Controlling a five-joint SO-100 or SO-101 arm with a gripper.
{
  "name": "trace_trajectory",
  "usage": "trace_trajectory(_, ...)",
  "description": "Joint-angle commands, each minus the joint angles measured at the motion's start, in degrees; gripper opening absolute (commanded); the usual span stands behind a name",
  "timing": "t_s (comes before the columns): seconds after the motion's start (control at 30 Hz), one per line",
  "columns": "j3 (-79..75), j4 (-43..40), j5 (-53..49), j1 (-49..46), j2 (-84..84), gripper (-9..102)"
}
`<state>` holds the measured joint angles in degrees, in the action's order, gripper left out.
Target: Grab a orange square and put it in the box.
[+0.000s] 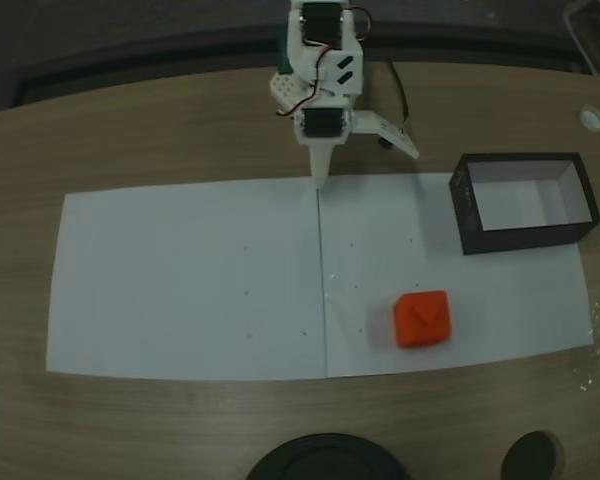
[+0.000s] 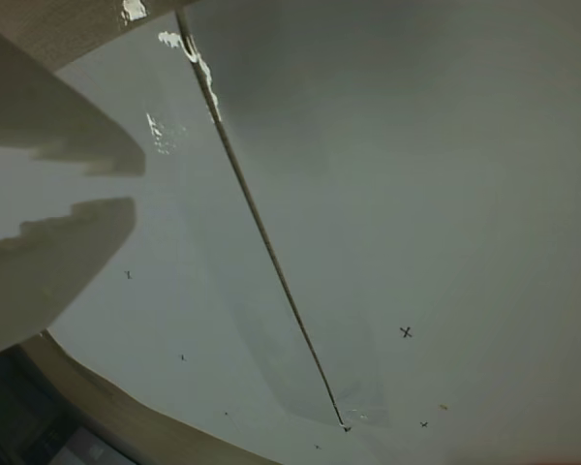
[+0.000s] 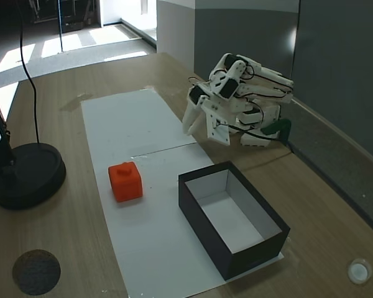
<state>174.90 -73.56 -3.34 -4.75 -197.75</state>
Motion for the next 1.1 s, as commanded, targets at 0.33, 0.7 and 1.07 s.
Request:
trace_trajectory(0.33,-3.0,-0.5,0.4,-0.1,-1.3,0)
trace_trajectory(0.7,-3.7,13.1,-0.4,-0.4,-1.3,5)
trace_trajectory(1.07,-24.7,16.6,-4.3,15.7,19.3,29)
